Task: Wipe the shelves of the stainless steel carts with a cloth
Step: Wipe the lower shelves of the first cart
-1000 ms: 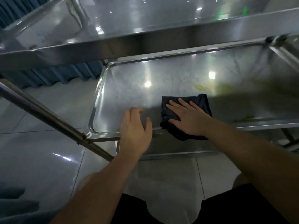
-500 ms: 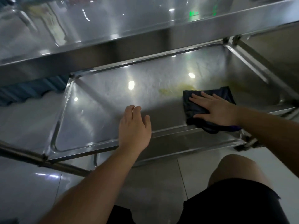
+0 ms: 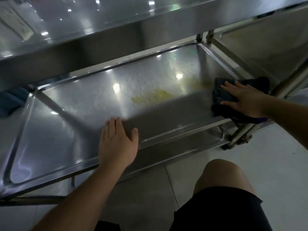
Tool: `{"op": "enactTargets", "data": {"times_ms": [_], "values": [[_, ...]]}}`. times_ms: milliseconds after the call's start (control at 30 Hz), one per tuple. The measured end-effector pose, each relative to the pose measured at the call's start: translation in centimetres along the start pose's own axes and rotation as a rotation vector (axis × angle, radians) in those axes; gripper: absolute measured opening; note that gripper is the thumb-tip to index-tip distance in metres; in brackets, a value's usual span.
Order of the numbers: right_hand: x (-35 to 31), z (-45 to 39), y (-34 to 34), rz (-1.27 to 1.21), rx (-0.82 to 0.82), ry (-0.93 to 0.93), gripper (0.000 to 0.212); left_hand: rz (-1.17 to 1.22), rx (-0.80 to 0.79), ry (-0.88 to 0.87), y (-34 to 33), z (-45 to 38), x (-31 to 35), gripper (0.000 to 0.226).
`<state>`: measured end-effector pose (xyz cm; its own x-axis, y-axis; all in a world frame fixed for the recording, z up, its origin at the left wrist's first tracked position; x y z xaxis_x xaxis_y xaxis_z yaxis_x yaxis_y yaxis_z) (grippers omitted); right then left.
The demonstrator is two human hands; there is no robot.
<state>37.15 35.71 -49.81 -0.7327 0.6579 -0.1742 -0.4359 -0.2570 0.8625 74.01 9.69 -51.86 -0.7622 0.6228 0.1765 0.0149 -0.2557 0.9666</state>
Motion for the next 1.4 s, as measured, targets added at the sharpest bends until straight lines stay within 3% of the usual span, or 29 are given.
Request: {"op": "enactTargets", "data": {"times_ms": [100, 233, 300, 400, 500, 567, 700, 800, 1033, 1167, 1267, 1400], "values": [[0.5, -1.2, -0.2, 0.01, 0.079, -0.137, 0.079, -0.033, -0.018, -0.003, -0.1, 0.1, 0.2, 0.09], [-2.7, -3.0, 0.9, -0.111, 0.142, -0.255, 0.075, -0.046, -0.021, 0.0, 0.0, 0.2, 0.3, 0.091], [-7.4, -3.4, 0.9, -0.112, 0.173, -0.159, 0.077, -0.047, -0.019, 0.001, 0.1, 0.2, 0.3, 0.091], [-14.7, -2.9, -1.2, 0.002, 0.162, 0.157, 0.08, -0.035, -0.005, 0.003, 0.3, 0.1, 0.2, 0.089], [-14.5, -2.5, -2.1, 0.051, 0.116, 0.262, 0.076, -0.034, -0.012, 0.001, 0.3, 0.2, 0.2, 0.088], [-11.1, -2.8, -1.2, 0.02, 0.167, 0.146, 0.073, -0.038, -0.026, 0.001, 0.2, 0.3, 0.3, 0.09], [-1.7, -4.1, 1.0, -0.094, 0.247, -0.264, 0.074, -0.036, -0.028, -0.002, 0.4, 0.5, 0.3, 0.096], [0.5, -6.7, 3.1, -0.12, 0.25, -0.303, 0.076, -0.026, -0.034, 0.002, 0.5, 0.5, 0.0, 0.098], [-1.3, -15.0, 8.3, -0.016, 0.2, -0.161, 0.078, -0.02, -0.023, 0.027, 0.1, 0.3, -0.2, 0.1], [-2.6, -15.7, 8.5, 0.026, 0.194, -0.083, 0.079, -0.027, -0.016, 0.04, 0.2, 0.2, -0.1, 0.098], [-4.5, -12.9, 6.4, 0.024, 0.133, 0.144, 0.071, -0.04, -0.017, 0.037, 0.3, 0.3, 0.0, 0.095], [-6.3, -5.8, 1.7, 0.168, 0.104, 0.501, 0.075, -0.024, -0.03, 0.025, 0.3, 0.4, 0.1, 0.094]]}}
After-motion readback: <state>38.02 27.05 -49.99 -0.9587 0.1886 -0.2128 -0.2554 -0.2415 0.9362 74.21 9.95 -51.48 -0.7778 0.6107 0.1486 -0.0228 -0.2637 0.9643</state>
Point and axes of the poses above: each hand's wrist, its own z-axis away from the middle knuckle, its own y-axis out of the back of the hand, x = y × z, the point moved 5 cm from there along -z, towards the middle knuckle, and after that the axes turned 11 degrees about -x, right-handed, at the moved point
